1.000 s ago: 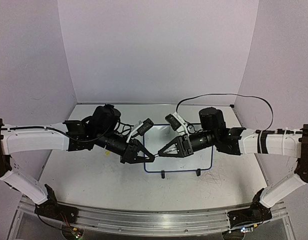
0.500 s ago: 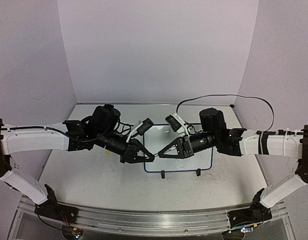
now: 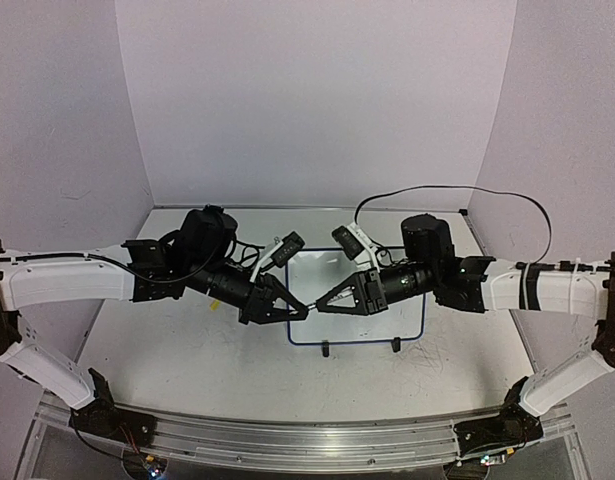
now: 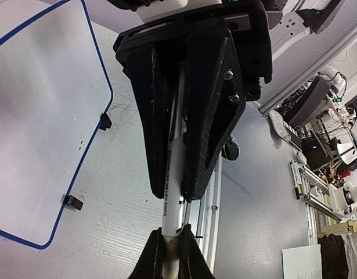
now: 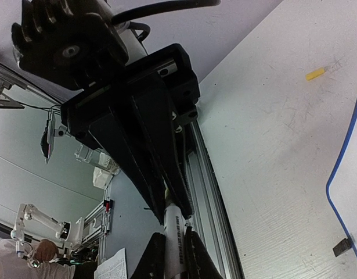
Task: Write a sentence on the whiteboard
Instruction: Pass from the left arm to the right, then hold the whiteboard at the center of the board.
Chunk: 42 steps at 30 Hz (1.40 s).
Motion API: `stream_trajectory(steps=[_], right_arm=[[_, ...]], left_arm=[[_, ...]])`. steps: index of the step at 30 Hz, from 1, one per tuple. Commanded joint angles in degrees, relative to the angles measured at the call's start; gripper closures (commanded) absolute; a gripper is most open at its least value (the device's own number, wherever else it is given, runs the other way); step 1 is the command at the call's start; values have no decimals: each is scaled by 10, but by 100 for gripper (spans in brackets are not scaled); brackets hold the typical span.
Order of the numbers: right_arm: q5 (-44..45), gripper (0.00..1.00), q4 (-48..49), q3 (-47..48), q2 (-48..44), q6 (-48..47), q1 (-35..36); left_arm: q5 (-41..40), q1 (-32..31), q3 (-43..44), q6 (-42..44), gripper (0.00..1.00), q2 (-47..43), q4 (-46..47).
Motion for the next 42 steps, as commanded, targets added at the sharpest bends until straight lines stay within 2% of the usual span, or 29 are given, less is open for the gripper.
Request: stream_trajectory(steps=[1,3,6,12,15,17,21,25,28,31,35,37,40,42], right_arm=[[-4,87,33,30,13,-4,10],[-7,86,34,31,18,-4,11],[-4,78,35,30,13,-3,10],[-4,75,36,31,14,-1,10],[-1,81,37,30,15,3,10],[4,97,37,31,17,8,10],[15,100,37,31,13,8,10],[52,100,18,29,-1,-11,11],[128,100,-35,31,-22,-48,11],[216,100,-86,28,-50,-68,10],[354,100,-104,-13,-137,-53,9],[427,100,-101,-50,-186,-44,9],[474,100,-88,-81,-249,-88,8],[502,100,-107,-73,-259,-109,8]], left_arm=[[-1,0,15,3,100,0,45],[-1,0,16,4,100,0,45],[0,0,13,3,100,-2,45],[-2,0,8,2,100,-7,45],[-2,-1,9,3,100,-8,45],[0,0,9,2,100,-7,45],[-9,0,7,-1,97,-9,45],[-71,0,0,-12,64,-28,44],[-120,1,-8,-21,40,-52,44],[-167,5,-16,-37,21,-76,44],[-223,19,-36,-66,7,-105,44],[-257,28,-47,-83,5,-117,44],[-297,50,-63,-112,3,-133,42],[-312,69,-71,-132,1,-141,42]])
